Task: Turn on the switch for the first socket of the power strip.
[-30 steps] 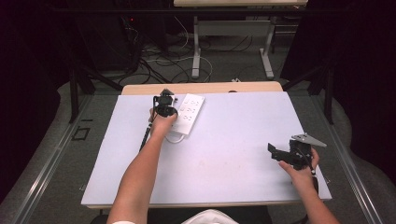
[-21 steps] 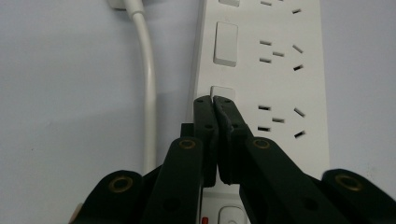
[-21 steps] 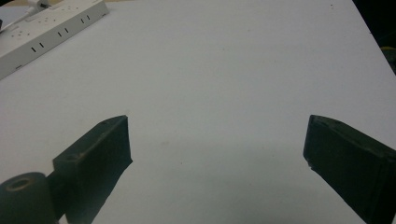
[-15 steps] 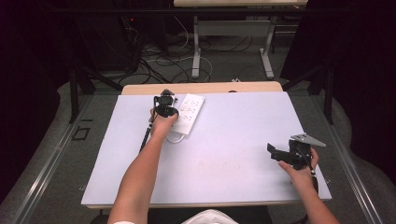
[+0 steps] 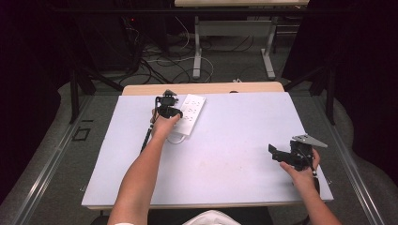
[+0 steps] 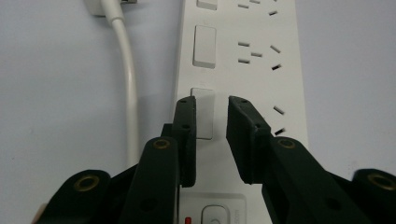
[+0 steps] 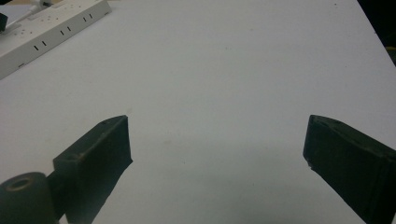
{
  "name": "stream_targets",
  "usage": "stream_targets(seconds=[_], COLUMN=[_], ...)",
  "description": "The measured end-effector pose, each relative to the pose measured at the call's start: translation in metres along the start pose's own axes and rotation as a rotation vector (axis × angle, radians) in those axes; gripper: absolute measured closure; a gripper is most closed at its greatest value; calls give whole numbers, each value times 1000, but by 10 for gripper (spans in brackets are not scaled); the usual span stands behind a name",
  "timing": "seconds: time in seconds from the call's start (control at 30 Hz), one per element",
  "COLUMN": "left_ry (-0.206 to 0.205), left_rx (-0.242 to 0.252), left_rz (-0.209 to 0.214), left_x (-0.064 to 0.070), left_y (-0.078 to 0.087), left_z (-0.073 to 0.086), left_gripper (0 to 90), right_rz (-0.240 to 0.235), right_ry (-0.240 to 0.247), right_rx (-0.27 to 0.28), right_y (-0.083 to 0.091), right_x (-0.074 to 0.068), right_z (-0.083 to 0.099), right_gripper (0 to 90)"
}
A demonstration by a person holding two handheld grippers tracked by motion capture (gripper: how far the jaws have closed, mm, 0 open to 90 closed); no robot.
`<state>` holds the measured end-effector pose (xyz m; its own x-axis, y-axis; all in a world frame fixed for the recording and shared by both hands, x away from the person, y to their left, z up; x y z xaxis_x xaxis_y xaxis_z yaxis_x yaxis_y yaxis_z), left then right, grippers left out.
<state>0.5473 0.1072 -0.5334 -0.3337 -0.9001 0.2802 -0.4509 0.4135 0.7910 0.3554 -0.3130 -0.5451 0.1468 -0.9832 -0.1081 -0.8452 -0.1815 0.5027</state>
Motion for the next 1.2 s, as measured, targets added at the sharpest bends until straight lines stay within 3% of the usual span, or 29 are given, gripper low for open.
stream_targets(seconds=[0.23, 0.53, 0.87, 0.93, 1.2], left_ry=[-39, -61, -91, -79, -120], left_rx=[11, 32, 44, 39, 36], left_rz=[-7, -6, 7, 15, 29], left_x=[2, 7, 13, 14, 19], left_y=[1, 4, 12, 13, 23], left_z=[-1, -1, -1, -1, 0], left_gripper=[632, 560, 528, 527, 489], right_rz=[-3, -5, 3, 3, 0], right_ry=[3, 2, -8, -7, -7], right_rx=[-9, -13, -18, -18, -3], right_y=[0, -1, 3, 2, 0], right_x=[1, 2, 3, 2, 1], right_z=[-1, 1, 2, 2, 2], right_gripper=[69, 69, 69, 70, 70])
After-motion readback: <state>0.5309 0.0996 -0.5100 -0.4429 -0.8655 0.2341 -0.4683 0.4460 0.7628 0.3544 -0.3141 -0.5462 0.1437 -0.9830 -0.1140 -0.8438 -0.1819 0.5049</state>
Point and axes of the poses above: each handheld gripper's, and its own axes: y roughly backward along the jaws, z roughly out of its underside, x roughly to its right, the point moved 2 cm from there along -y, roughly forward along the jaws, and after that the axes turned 4 degrees about z, right-handed, at the moved point
